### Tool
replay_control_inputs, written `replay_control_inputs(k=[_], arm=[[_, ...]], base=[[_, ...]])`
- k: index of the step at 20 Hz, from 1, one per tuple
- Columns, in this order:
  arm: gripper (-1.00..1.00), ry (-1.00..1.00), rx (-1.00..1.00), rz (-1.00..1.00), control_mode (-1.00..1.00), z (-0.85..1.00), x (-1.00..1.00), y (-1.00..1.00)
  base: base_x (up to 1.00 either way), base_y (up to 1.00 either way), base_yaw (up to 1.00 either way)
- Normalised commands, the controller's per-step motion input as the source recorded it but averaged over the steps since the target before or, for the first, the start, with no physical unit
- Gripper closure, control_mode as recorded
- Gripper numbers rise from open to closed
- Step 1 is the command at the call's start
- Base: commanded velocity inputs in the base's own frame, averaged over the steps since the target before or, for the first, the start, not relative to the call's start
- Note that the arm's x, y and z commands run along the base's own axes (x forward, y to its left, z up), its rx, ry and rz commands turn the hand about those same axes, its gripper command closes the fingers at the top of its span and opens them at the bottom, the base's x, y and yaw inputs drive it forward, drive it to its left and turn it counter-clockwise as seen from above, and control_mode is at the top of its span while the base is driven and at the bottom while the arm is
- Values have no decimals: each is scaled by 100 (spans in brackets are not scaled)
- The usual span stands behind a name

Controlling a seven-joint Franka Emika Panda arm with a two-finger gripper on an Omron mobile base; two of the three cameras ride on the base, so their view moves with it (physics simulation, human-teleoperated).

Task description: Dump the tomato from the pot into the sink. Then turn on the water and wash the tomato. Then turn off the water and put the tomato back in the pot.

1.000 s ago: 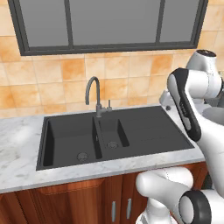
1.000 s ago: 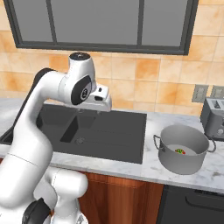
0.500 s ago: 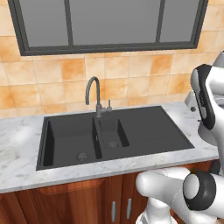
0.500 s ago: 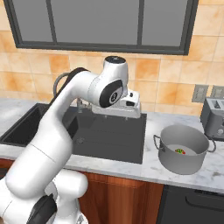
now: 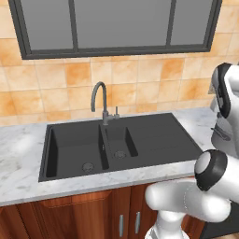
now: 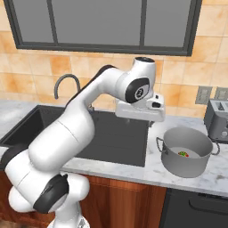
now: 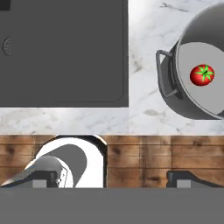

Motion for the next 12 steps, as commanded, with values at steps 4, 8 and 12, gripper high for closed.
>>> replay_control_inputs(k=[4, 8, 12], arm=[[-100, 1, 0, 0, -100, -38, 32, -36], [-100, 0, 0, 0, -100, -42, 47, -31], [-100, 1, -1, 0, -100, -38, 52, -31]], base=[[0, 0, 0], [0, 0, 0], [0, 0, 0]])
